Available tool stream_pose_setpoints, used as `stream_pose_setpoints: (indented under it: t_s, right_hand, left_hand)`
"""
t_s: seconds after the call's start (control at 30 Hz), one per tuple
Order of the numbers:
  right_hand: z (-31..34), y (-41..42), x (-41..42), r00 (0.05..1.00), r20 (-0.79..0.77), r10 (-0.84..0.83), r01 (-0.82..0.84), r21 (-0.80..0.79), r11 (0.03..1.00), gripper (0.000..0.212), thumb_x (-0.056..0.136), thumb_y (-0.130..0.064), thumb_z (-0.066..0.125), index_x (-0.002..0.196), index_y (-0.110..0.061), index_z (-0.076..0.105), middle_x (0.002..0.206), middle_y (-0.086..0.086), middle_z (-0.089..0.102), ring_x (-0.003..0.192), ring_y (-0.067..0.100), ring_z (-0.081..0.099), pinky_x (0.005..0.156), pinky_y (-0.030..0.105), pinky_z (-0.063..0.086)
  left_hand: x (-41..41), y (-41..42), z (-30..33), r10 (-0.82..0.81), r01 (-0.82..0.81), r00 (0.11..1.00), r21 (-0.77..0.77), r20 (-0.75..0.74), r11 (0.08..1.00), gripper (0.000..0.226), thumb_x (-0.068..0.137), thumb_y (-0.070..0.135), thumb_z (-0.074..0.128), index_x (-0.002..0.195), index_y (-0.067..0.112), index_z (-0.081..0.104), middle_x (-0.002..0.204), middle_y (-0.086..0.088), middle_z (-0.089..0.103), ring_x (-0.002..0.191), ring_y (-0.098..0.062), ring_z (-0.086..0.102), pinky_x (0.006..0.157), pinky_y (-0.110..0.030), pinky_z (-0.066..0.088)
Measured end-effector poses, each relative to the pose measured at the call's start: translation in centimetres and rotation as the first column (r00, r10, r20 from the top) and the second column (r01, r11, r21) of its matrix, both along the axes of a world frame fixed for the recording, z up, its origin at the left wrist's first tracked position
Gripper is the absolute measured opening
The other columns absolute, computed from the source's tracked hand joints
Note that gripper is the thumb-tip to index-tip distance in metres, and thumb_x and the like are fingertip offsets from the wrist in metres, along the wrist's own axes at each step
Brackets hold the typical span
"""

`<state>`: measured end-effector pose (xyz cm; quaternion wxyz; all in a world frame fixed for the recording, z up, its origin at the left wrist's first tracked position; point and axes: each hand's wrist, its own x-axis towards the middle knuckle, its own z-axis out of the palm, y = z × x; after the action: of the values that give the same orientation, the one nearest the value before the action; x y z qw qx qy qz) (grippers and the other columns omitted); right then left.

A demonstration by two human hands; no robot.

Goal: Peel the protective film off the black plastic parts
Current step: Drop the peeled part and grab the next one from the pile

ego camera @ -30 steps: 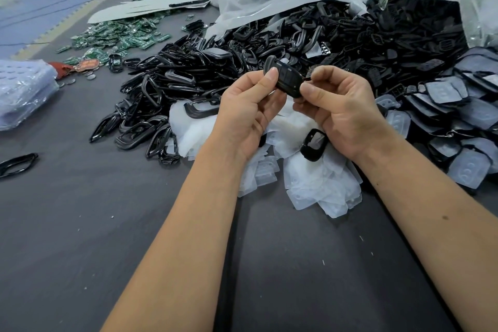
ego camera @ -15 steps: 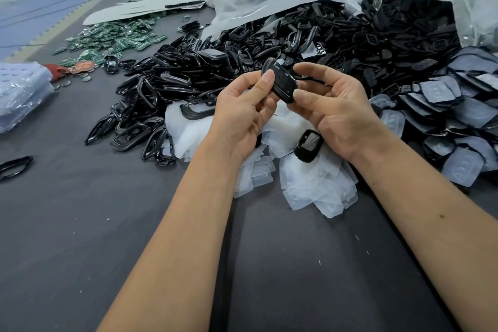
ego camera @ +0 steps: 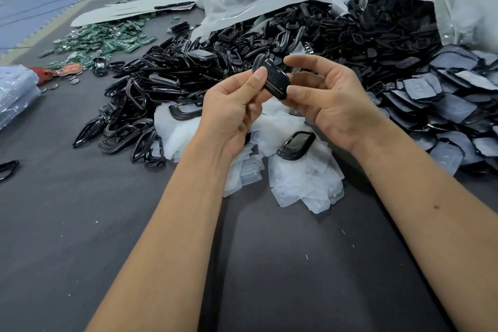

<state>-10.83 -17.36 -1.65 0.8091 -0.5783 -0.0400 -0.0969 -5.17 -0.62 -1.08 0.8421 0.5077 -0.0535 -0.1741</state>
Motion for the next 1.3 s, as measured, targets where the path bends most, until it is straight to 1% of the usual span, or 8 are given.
stream_pose_setpoints:
  t_s: [0.17, 0.3, 0.43, 0.6, 0.73, 1.03, 1.17, 1.3]
  right_hand:
    - [1.7, -1.9, -1.4, 0.997, 0.041, -0.058, 0.066, -0.213, 0.975, 0.037, 0.087, 0.016, 0.068, 0.116, -0.007, 0.068, 0.094, 0.007, 0.077, 0.093, 0.023, 0.075, 0.084, 0.034, 0.061]
    - [3.6, -5.6, -3.4, 0.963, 0.126, -0.237, 0.261, -0.649, 0.715, 0.044, 0.079, 0.020, 0.073, 0.100, -0.018, 0.075, 0.090, 0.001, 0.079, 0.086, 0.015, 0.077, 0.083, 0.033, 0.064]
    - [5.1, -10.0, -5.6, 0.875, 0.215, -0.434, 0.402, -0.821, 0.406, 0.053, 0.075, 0.017, 0.049, 0.093, -0.023, 0.079, 0.086, -0.002, 0.078, 0.082, 0.009, 0.077, 0.087, 0.041, 0.064]
    - [6.5, -12.6, -8.0, 0.779, 0.262, -0.569, 0.450, -0.866, 0.217, 0.050, 0.072, 0.007, 0.046, 0.088, -0.028, 0.078, 0.083, -0.001, 0.076, 0.081, 0.016, 0.072, 0.076, 0.023, 0.059]
    - [6.1, -13.4, -8.7, 0.805, 0.192, -0.561, 0.308, -0.944, 0.118, 0.052, 0.073, 0.012, 0.048, 0.094, -0.022, 0.081, 0.081, 0.001, 0.073, 0.075, 0.012, 0.065, 0.060, -0.004, 0.036]
    - [5.7, -13.5, -8.9, 0.814, 0.155, -0.560, 0.249, -0.964, 0.096, 0.050, 0.074, 0.012, 0.050, 0.097, -0.020, 0.082, 0.079, 0.002, 0.074, 0.072, 0.009, 0.066, 0.065, 0.006, 0.043]
    - [6.1, -12.0, -8.5, 0.776, 0.257, -0.576, 0.375, -0.922, 0.095, 0.045, 0.074, 0.009, 0.047, 0.087, -0.017, 0.081, 0.074, -0.005, 0.073, 0.067, -0.002, 0.063, 0.063, -0.002, 0.039]
    - [6.1, -8.5, -6.5, 0.813, 0.302, -0.498, 0.406, -0.907, 0.114, 0.046, 0.075, 0.008, 0.047, 0.086, -0.020, 0.082, 0.078, -0.001, 0.076, 0.079, 0.012, 0.071, 0.080, 0.010, 0.051]
  left_hand:
    - [-1.0, -1.3, 0.7, -0.049, 0.049, 0.999, -0.025, -0.002, 0.998, 0.006, 0.088, 0.011, 0.075, 0.091, 0.006, 0.074, 0.091, -0.011, 0.078, 0.078, -0.015, 0.072, 0.047, -0.011, 0.044]
    - [-2.0, -5.1, 1.6, -0.030, -0.055, 0.927, 0.214, 0.373, 0.975, 0.017, 0.084, 0.001, 0.081, 0.077, 0.011, 0.068, 0.069, -0.007, 0.073, 0.061, -0.018, 0.067, 0.050, -0.027, 0.051]
    - [-3.7, -10.6, 2.8, -0.258, -0.362, 0.491, 0.464, 0.832, 0.809, 0.015, 0.075, 0.008, 0.086, 0.072, 0.008, 0.071, 0.067, -0.003, 0.065, 0.063, -0.017, 0.058, 0.059, -0.035, 0.045]
    - [-7.4, -16.9, 2.9, -0.589, -0.610, 0.143, 0.540, 0.795, 0.581, 0.003, 0.087, 0.015, 0.065, 0.089, 0.015, 0.068, 0.092, -0.006, 0.068, 0.084, -0.033, 0.065, 0.061, -0.039, 0.038]
    - [-7.7, -18.6, 1.4, -0.670, -0.603, 0.131, 0.595, 0.731, 0.532, 0.013, 0.090, 0.018, 0.062, 0.100, 0.014, 0.069, 0.105, -0.004, 0.068, 0.099, -0.028, 0.063, 0.070, -0.039, 0.043]
    - [-7.6, -17.4, 1.0, -0.580, -0.492, 0.161, 0.575, 0.798, 0.654, 0.027, 0.100, 0.023, 0.059, 0.088, 0.005, 0.075, 0.089, -0.012, 0.070, 0.087, -0.035, 0.059, 0.074, -0.044, 0.042]
    - [-7.1, -15.3, 1.6, -0.454, -0.524, 0.278, 0.530, 0.847, 0.667, 0.022, 0.095, 0.019, 0.064, 0.083, 0.004, 0.075, 0.084, -0.010, 0.068, 0.084, -0.032, 0.060, 0.072, -0.042, 0.043]
    - [-5.4, -12.2, 1.8, -0.392, -0.627, 0.471, 0.612, 0.790, 0.481, 0.020, 0.092, 0.021, 0.062, 0.087, 0.008, 0.075, 0.090, -0.009, 0.072, 0.088, -0.030, 0.064, 0.078, -0.044, 0.047]
